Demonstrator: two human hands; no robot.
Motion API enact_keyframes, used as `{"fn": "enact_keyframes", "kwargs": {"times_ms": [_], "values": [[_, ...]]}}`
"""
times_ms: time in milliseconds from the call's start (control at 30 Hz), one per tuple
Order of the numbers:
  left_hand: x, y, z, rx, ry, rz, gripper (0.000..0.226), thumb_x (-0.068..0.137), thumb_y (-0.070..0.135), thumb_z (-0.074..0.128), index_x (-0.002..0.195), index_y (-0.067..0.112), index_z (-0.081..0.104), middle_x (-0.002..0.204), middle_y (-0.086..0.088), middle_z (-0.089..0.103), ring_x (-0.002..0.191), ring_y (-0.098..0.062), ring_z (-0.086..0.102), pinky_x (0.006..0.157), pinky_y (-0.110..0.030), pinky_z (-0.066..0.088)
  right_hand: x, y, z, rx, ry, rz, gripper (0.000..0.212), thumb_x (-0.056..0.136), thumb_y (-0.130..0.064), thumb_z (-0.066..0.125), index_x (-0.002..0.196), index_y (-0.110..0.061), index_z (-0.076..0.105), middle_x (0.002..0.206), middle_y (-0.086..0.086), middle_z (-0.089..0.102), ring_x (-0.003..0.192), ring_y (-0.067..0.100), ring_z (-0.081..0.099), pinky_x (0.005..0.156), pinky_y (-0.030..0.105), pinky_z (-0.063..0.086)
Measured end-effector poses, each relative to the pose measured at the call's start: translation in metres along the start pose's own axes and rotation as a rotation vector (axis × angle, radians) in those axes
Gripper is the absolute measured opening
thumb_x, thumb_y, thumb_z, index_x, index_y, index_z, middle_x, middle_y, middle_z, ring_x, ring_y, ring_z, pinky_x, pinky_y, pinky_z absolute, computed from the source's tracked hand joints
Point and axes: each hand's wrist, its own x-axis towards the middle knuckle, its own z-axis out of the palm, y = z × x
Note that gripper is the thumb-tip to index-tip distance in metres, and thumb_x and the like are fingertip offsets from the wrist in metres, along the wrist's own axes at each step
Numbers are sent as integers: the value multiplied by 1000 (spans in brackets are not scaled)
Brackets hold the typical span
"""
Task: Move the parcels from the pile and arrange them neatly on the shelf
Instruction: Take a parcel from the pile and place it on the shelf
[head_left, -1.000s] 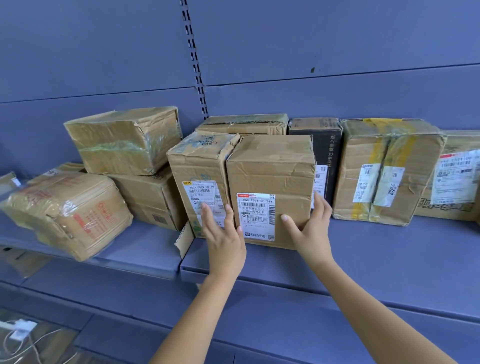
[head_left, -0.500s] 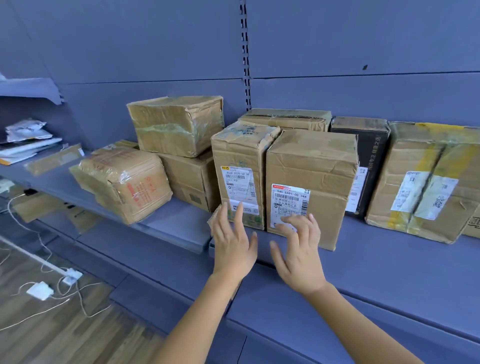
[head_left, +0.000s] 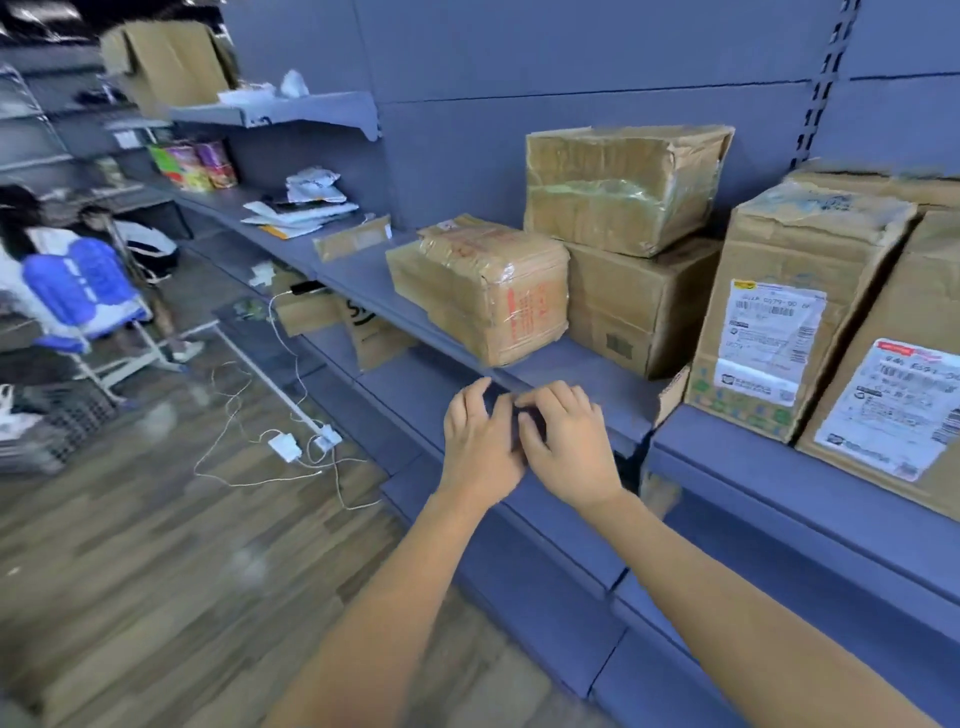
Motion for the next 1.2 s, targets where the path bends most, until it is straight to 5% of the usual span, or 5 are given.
{"fn": "enact_keyframes", "kwargs": {"times_ms": [100, 333, 500, 633, 1200], "values": [[-2, -63, -24, 51, -18, -78, 43, 91, 19, 51, 133, 11, 48, 147, -18, 30, 134, -37, 26, 109, -45, 22, 15, -42, 57, 42, -111, 36, 24, 91, -23, 47, 107, -15, 63, 109, 1, 62, 104, 26, 53, 87, 39, 38], [-19, -184, -55, 45, 19, -207, 47, 83, 38, 37, 106, 10, 65, 122, -23, 55, 109, -45, 52, 88, -50, 44, 45, -113, 159, 39, -273, 23, 26, 97, -16, 43, 117, -20, 58, 124, -4, 55, 115, 21, 45, 93, 33, 29], [-4, -241, -59, 47, -12, -248, 31, 83, 22, 61, 112, 12, 65, 127, -20, 50, 115, -45, 46, 95, -49, 37, 71, -135, 206, 31, -402, 48, 29, 97, -16, 42, 122, -20, 55, 129, -3, 51, 120, 21, 42, 97, 32, 27], [25, -273, -48, 33, -47, -258, 38, 91, 23, 55, 129, 16, 55, 142, -13, 36, 127, -35, 31, 103, -40, 26, 101, -129, 235, 3, -436, 55, 29, 95, -17, 44, 122, -21, 55, 129, -3, 51, 121, 21, 43, 98, 33, 29], [280, -383, -19, -45, -51, -148, 41, 92, 22, 53, 133, 16, 49, 139, -8, 37, 127, -31, 30, 105, -36, 28, 354, -76, 326, 128, -121, 37, 22, 89, -9, 56, 110, -12, 62, 112, 3, 59, 106, 27, 54, 90, 35, 40]]}}
